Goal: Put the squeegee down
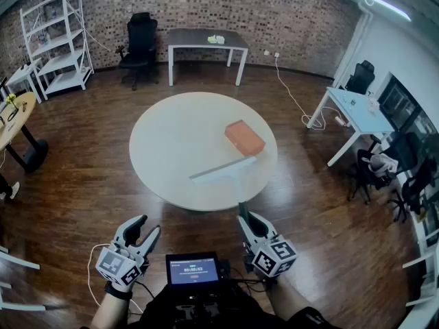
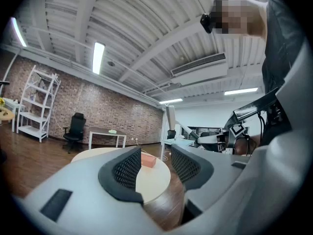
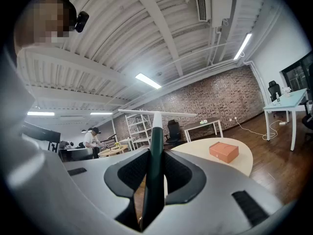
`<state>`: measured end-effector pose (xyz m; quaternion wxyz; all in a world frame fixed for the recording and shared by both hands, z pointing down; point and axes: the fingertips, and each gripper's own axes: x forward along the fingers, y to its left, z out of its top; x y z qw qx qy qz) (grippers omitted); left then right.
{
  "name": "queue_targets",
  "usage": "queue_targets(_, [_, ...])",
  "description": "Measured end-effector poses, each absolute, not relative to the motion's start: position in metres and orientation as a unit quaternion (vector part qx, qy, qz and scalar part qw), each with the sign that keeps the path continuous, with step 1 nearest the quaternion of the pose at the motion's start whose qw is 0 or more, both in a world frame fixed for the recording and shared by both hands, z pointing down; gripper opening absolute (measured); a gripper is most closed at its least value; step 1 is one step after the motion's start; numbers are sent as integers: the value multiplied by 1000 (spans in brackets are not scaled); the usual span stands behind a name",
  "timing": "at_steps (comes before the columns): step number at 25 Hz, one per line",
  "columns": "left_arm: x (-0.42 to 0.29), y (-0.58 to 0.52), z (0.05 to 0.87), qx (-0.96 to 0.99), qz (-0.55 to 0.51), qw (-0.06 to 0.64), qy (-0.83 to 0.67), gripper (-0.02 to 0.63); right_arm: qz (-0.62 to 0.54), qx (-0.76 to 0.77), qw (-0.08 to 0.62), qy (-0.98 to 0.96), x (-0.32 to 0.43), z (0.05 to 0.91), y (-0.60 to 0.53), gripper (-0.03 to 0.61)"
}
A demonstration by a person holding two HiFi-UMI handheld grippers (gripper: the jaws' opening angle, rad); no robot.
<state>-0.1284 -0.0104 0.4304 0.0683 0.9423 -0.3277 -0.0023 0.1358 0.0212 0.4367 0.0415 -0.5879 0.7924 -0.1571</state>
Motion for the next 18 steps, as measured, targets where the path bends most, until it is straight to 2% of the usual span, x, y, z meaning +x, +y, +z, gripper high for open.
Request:
queue_targets(10, [-143, -7, 438, 946, -1, 61, -317, 201, -151, -597, 17, 788, 134, 459, -11, 118])
queue_targets(18, [-171, -25, 444, 944, 8, 68, -324, 201, -182, -598, -50, 779, 133, 509, -103, 118])
